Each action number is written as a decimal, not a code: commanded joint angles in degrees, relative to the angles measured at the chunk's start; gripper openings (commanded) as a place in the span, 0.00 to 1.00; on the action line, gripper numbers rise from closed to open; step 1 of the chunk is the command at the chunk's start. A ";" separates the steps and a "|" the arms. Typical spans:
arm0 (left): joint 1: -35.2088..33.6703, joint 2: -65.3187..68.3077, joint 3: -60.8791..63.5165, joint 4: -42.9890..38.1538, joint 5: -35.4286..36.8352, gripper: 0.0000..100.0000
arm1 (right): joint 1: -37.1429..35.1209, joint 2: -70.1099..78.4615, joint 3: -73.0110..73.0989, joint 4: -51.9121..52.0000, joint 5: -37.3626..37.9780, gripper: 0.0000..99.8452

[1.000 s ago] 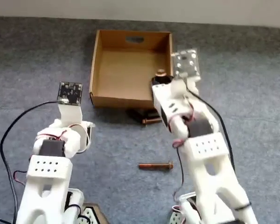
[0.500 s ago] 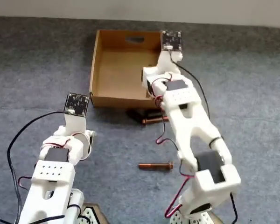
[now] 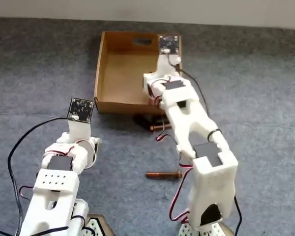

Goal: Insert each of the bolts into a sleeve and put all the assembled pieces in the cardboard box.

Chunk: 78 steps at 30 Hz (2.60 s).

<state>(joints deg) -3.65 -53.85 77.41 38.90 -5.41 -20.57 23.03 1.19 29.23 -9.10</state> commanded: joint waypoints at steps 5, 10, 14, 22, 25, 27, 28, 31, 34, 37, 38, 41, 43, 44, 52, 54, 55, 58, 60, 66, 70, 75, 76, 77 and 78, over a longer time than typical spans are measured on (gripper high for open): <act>-0.31 -0.04 0.31 -1.14 0.44 0.15 | -1.19 -0.48 -3.38 2.59 3.43 0.01; -0.31 -0.13 0.31 -1.14 0.44 0.15 | -1.19 -0.40 -3.56 7.78 3.52 0.01; -0.31 -0.13 0.31 -1.14 0.44 0.15 | -0.84 -0.31 -3.30 7.96 3.87 0.01; -0.31 -0.22 0.31 -1.14 0.44 0.15 | -0.57 -0.31 -3.21 8.04 3.87 0.01; -0.31 -0.22 0.31 -1.14 0.44 0.15 | -0.57 -0.22 -3.12 8.31 3.69 0.03; -0.31 -0.22 0.31 -1.14 0.44 0.15 | -0.57 0.31 -3.21 9.63 3.60 0.09; -0.31 -0.22 0.31 -1.14 0.44 0.15 | -0.66 0.66 -3.38 10.33 3.60 0.11; -0.31 -0.31 0.31 -1.14 0.35 0.15 | -0.66 0.92 -3.65 10.86 3.69 0.13; -0.31 -0.31 0.31 -1.14 0.35 0.15 | -0.66 0.75 -3.74 10.86 3.87 0.13; -0.31 -0.31 0.31 -1.14 0.35 0.15 | -0.66 -0.75 -5.41 11.12 3.87 0.13; -0.31 -0.31 0.31 -1.14 0.35 0.15 | -0.57 -2.07 -5.76 11.12 3.87 0.13; -0.31 -0.31 0.31 -1.14 0.35 0.15 | -0.31 -7.87 -5.76 12.44 3.87 0.13; -0.31 -0.31 0.31 -1.14 0.35 0.15 | -0.31 -12.97 -6.11 15.43 3.87 0.13; -0.31 -0.31 0.31 -1.14 0.35 0.15 | -0.31 -15.78 -6.11 17.45 3.87 0.13; -0.31 -0.31 0.31 -1.23 0.35 0.15 | -0.40 -32.48 -5.58 38.55 15.12 0.13; -0.31 -0.31 0.31 -1.23 0.35 0.15 | -0.57 -32.84 -5.58 40.66 15.21 0.13; -0.31 -0.31 0.31 -1.23 0.35 0.15 | -0.57 -32.75 -5.58 41.71 15.21 0.13; -0.31 -0.31 0.31 -1.23 0.35 0.15 | -0.84 -32.75 -5.58 47.08 15.56 0.13; -0.31 -0.31 0.31 -1.23 0.35 0.15 | -0.92 -33.10 -5.58 50.33 15.91 0.13; -0.31 -0.31 0.31 -1.23 0.35 0.15 | -4.70 -33.36 -1.36 56.04 25.23 0.13; -0.31 -0.31 0.31 -1.23 0.35 0.15 | -10.95 -32.84 8.31 52.79 29.19 0.13; -0.31 -0.31 0.31 -1.23 0.35 0.15 | -13.41 -32.75 21.41 35.38 30.07 0.13; -0.31 -0.31 0.31 -1.23 0.35 0.15 | -13.41 -32.66 23.43 31.78 30.86 0.13; -0.31 -0.31 0.31 -1.23 0.35 0.15 | -13.32 -32.66 25.10 28.79 31.91 0.13; -0.31 -0.31 0.31 -1.23 0.35 0.15 | -13.23 -32.57 26.51 25.98 32.97 0.13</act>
<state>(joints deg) -3.65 -53.85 78.11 38.90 -5.41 -33.32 -7.82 24.57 64.13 21.49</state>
